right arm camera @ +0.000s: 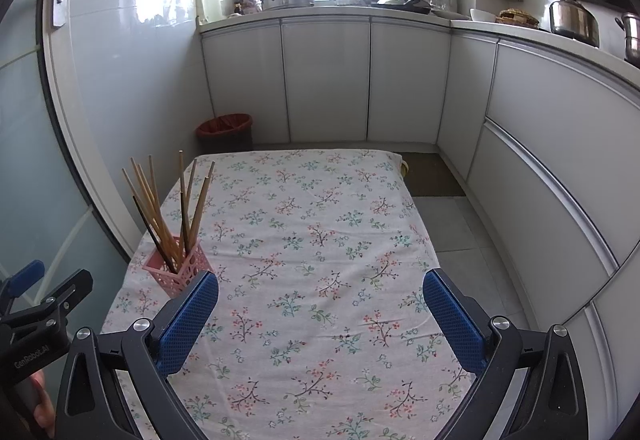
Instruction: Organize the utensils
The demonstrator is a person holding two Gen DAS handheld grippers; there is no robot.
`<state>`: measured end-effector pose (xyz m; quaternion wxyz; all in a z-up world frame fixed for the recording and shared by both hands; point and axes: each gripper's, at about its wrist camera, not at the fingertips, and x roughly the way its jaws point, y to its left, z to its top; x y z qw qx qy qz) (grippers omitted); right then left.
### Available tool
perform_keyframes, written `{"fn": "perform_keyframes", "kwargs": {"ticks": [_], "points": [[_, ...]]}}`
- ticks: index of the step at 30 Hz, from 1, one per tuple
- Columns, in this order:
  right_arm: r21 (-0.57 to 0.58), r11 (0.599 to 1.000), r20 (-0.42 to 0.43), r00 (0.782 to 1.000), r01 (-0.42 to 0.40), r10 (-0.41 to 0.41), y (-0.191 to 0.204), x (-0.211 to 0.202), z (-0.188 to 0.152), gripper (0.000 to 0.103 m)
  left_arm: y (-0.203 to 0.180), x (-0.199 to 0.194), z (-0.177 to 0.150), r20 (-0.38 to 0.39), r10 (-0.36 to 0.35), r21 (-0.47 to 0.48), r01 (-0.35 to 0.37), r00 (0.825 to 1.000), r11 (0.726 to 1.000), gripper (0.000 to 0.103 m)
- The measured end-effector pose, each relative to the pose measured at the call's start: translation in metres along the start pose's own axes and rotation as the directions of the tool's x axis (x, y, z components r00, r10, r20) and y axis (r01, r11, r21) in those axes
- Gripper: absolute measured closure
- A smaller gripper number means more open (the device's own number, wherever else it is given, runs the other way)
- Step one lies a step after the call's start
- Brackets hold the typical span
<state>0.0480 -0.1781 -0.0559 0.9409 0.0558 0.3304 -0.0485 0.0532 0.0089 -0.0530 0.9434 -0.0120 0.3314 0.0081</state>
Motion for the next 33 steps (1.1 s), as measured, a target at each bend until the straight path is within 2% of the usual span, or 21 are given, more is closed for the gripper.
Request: {"fn": "perform_keyframes", "kwargs": {"ticks": [33], "points": [[-0.003,1.0,0.0,1.0,-0.001,0.001,0.0001,0.0,-0.0004,0.0,-0.0017,0.0033,-0.0009,-0.017,0.012,0.002,-0.012,1.0,1.0,0.001]]}}
